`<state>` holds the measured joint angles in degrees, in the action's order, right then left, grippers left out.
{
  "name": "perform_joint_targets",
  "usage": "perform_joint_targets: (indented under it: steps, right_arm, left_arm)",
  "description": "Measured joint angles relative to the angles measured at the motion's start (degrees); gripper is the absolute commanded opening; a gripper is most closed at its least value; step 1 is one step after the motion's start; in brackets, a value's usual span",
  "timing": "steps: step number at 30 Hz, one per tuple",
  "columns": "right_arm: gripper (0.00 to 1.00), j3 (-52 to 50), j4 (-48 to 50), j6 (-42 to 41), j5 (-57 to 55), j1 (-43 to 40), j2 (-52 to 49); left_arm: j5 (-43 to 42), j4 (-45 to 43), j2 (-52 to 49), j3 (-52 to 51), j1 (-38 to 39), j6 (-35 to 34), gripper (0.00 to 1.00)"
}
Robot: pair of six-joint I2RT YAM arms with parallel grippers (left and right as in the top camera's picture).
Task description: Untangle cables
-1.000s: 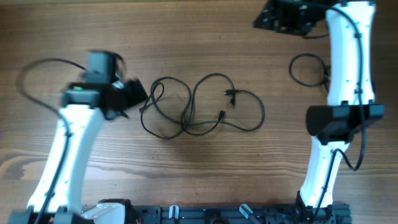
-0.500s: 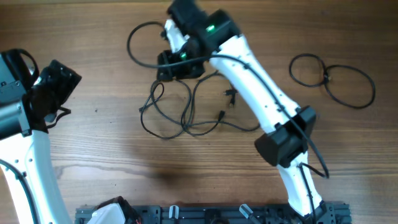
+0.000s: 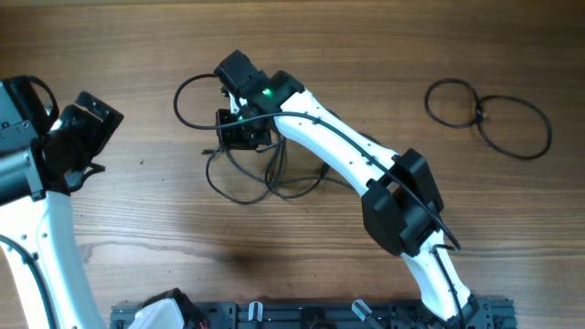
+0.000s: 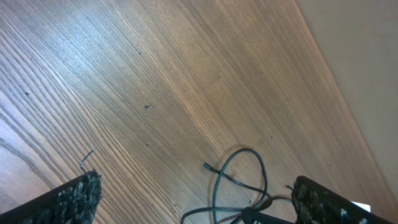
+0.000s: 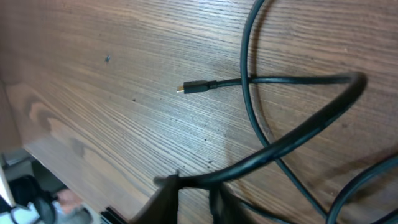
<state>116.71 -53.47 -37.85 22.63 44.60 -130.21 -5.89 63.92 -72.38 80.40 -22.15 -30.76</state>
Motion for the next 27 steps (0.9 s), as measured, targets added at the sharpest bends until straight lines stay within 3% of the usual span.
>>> perform_joint_targets:
  steps: [4, 8, 11, 13, 14, 21, 27]
  right_arm:
    - [0.04, 0.02, -0.81, 3.76, 0.04, -0.07, 0.02]
    - [0.04, 5.07, -8.59, 11.98, -0.02, -1.64, 1.27]
    - [0.33, 9.73, -9.29, 15.06, -0.09, -5.55, 9.22]
    - [0.58, 11.41, -8.85, 14.36, -0.26, -7.10, 13.64]
    - [0.62, 11.72, -8.24, 13.22, -0.28, -6.64, 14.14]
    - [0.63, 10.88, -4.07, 1.75, -4.90, 0.55, 2.69]
    - [0.59, 10.82, -4.28, -0.35, -5.79, 3.02, -4.70]
  left_arm:
    - [0.00, 0.00, 0.00, 0.00, 0.00, 0.00, 1.00]
    - [0.00, 0.02, 0.00, 0.00, 0.00, 0.00, 1.00]
    - [0.00, 0.02, 0.00, 0.00, 0.00, 0.00, 1.00]
    - [0.00, 0.02, 0.00, 0.00, 0.00, 0.00, 1.00]
    - [0.00, 0.02, 0.00, 0.00, 0.00, 0.00, 1.00]
    - [0.00, 0.02, 0.00, 0.00, 0.00, 0.00, 1.00]
    - [0.00, 0.02, 0.00, 0.00, 0.00, 0.00, 1.00]
